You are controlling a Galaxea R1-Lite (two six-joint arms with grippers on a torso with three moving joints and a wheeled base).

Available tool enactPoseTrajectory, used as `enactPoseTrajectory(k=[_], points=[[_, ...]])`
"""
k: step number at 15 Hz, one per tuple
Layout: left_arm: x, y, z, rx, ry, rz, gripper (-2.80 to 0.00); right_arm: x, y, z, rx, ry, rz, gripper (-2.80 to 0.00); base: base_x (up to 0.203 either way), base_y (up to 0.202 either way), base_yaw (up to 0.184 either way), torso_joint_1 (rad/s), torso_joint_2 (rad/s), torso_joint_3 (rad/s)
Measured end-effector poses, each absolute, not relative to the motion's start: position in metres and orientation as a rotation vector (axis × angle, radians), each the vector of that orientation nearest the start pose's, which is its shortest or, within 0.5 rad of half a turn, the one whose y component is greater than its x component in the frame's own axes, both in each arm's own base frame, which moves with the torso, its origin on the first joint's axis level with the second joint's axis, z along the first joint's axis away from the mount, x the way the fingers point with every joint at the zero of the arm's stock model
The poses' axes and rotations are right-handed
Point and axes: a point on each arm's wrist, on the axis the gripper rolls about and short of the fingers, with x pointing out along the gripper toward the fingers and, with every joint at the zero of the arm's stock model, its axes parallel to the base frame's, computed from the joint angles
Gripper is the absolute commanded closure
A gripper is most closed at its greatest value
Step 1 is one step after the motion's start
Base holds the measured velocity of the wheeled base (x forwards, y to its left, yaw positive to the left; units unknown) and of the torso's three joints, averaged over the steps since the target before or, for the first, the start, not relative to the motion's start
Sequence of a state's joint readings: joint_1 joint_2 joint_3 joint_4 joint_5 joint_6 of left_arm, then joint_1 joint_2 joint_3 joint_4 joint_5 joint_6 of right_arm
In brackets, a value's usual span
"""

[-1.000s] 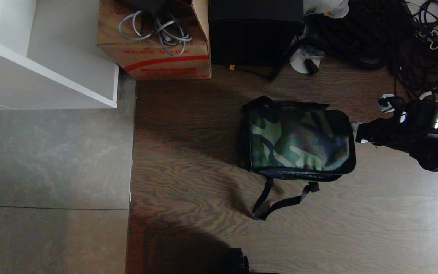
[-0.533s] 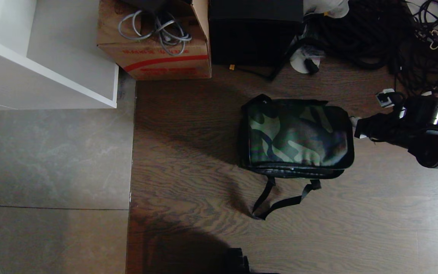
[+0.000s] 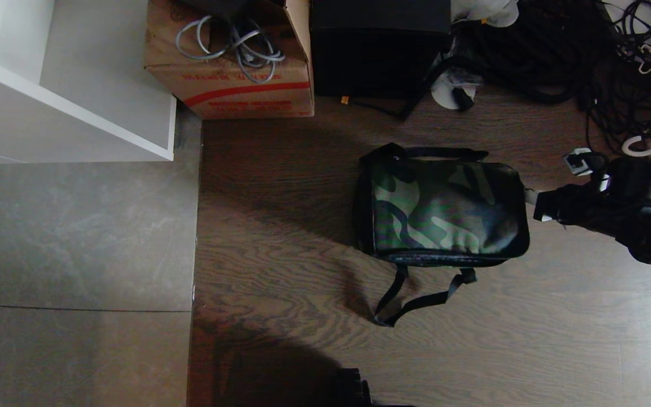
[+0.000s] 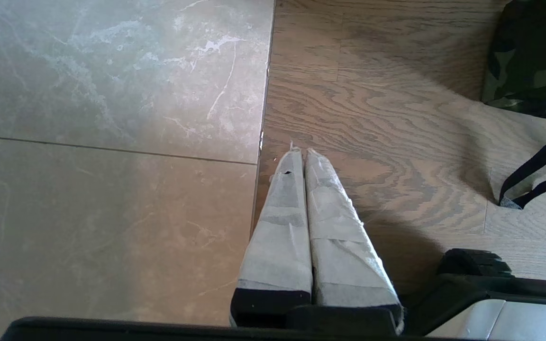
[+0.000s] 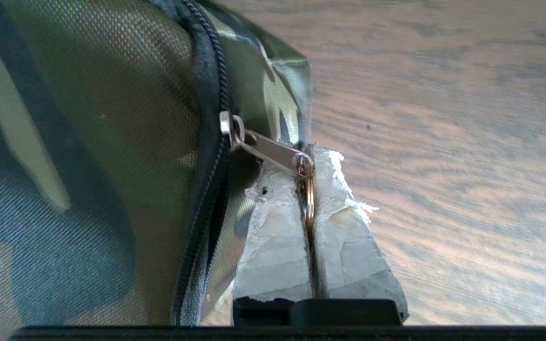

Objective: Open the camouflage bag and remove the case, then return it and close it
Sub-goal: Open the top of the storage box

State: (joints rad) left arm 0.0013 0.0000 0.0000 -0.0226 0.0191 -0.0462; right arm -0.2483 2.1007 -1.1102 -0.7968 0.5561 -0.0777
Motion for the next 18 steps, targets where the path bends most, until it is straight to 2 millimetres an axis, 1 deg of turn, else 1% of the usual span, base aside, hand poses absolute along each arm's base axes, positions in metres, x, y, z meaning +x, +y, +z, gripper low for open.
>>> enactPoseTrajectory(k=[3, 5, 8, 9, 11, 14, 16, 18], points=[[-0.023, 0.0, 0.078, -0.047, -0.023, 0.02, 0.0, 0.397, -0.091, 0.141, 0.027, 0.132, 0.318, -2.8, 0.0, 0.0, 0.0, 0.0, 0.0, 0.0], [-0.023, 0.0, 0.078, -0.047, -0.023, 0.02, 0.0, 0.395, -0.088, 0.138, 0.089, 0.145, 0.323, -2.8, 0.0, 0.0, 0.0, 0.0, 0.0, 0.0], [-0.023, 0.0, 0.078, -0.046, -0.023, 0.02, 0.0, 0.386, -0.087, 0.137, 0.102, 0.16, 0.345, -2.8, 0.0, 0.0, 0.0, 0.0, 0.0, 0.0], [-0.023, 0.0, 0.078, -0.047, -0.023, 0.02, 0.0, 0.38, -0.09, 0.139, 0.107, 0.166, 0.36, -2.8, 0.0, 0.0, 0.0, 0.0, 0.0, 0.0], [-0.023, 0.0, 0.078, -0.046, -0.023, 0.02, 0.0, 0.362, -0.097, 0.141, 0.13, 0.193, 0.42, -2.8, 0.0, 0.0, 0.0, 0.0, 0.0, 0.0], [-0.023, 0.0, 0.078, -0.047, -0.023, 0.02, 0.0, 0.327, -0.108, 0.132, 0.202, 0.301, 0.452, -2.8, 0.0, 0.0, 0.0, 0.0, 0.0, 0.0], [-0.023, 0.0, 0.078, -0.047, -0.023, 0.02, 0.0, 0.312, -0.106, 0.129, 0.28, 0.387, 0.454, -2.8, 0.0, 0.0, 0.0, 0.0, 0.0, 0.0], [-0.023, 0.0, 0.078, -0.046, -0.023, 0.02, 0.0, 0.305, -0.095, 0.124, 0.366, 0.462, 0.47, -2.8, 0.0, 0.0, 0.0, 0.0, 0.0, 0.0]])
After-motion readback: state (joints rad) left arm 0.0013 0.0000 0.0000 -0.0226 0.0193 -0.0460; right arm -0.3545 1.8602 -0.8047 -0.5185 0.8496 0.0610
